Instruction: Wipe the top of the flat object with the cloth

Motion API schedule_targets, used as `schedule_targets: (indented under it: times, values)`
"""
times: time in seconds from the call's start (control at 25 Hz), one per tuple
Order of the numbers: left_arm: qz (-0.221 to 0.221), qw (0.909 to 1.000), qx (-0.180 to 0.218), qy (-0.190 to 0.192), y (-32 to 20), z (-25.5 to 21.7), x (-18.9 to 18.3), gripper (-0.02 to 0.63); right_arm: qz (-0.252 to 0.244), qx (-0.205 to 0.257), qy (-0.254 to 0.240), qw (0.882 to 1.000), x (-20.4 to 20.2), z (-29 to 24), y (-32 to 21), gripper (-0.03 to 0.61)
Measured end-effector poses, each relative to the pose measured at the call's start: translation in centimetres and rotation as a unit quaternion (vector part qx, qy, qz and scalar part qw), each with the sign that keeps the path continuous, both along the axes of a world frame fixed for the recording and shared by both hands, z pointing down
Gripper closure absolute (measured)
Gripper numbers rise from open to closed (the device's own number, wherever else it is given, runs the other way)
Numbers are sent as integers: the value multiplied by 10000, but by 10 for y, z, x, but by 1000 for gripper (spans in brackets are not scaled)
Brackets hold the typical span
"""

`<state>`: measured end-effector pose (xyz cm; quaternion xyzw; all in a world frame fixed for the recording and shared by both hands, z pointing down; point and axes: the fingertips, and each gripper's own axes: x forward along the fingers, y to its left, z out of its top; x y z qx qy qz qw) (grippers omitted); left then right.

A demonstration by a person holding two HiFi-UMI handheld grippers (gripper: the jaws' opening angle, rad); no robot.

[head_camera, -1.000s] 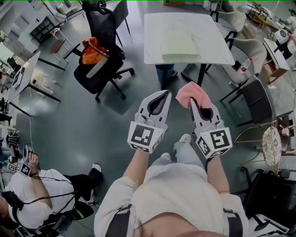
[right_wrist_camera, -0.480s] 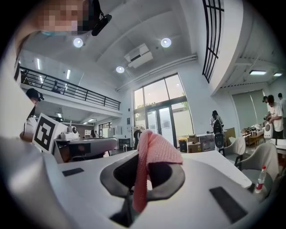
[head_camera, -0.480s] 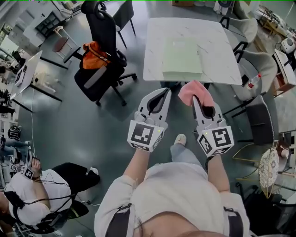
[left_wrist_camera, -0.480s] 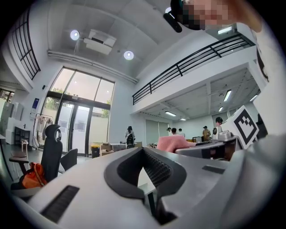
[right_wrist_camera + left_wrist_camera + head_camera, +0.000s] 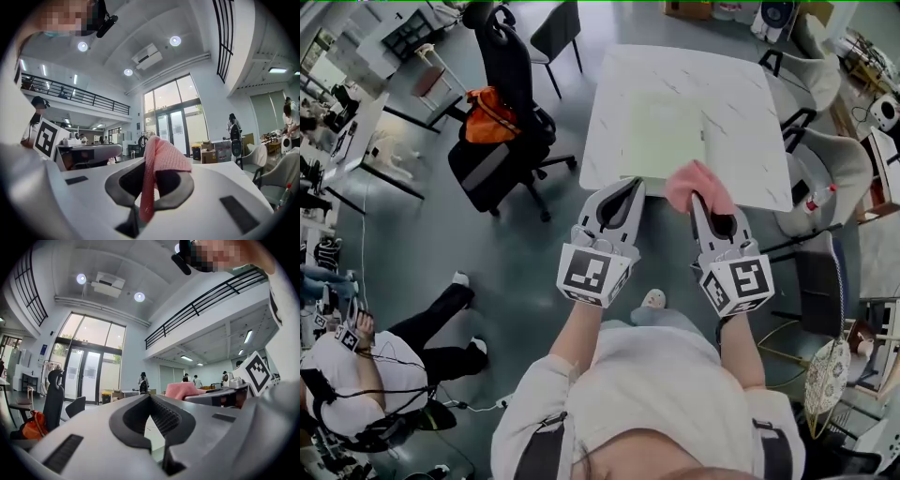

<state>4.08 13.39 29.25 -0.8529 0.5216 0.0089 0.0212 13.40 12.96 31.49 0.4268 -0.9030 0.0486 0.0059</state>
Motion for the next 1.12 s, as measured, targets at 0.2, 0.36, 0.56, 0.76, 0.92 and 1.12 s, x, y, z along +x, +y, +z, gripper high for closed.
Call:
schedule_targets:
  times: [0.2, 0.36, 0.56, 0.76, 0.92, 1.12]
  values:
    - [-202, 9998, 16, -59, -21, 6, -1, 603, -126, -50, -34, 9999, 3, 7, -25, 548]
    - [-324, 9995, -13, -65, -36, 8, -5, 603, -145, -88, -31, 9999, 4, 12, -39, 548]
    - [-308, 9995, -46, -31, -57, 9, -10, 603, -160, -82, -21, 9998, 1, 12, -60, 548]
    - [-192, 9998, -96, -12, -87, 11, -22, 603, 52, -103, -16, 9999, -8, 13, -89, 548]
    - [-96, 9999, -112, -48, -114, 12, -34, 603, 166, -126, -7, 9998, -19, 14, -114, 548]
    - [104, 9998, -175, -48, -150, 16, -51, 603, 410, -173, -18, 9990, -36, 17, -146, 548]
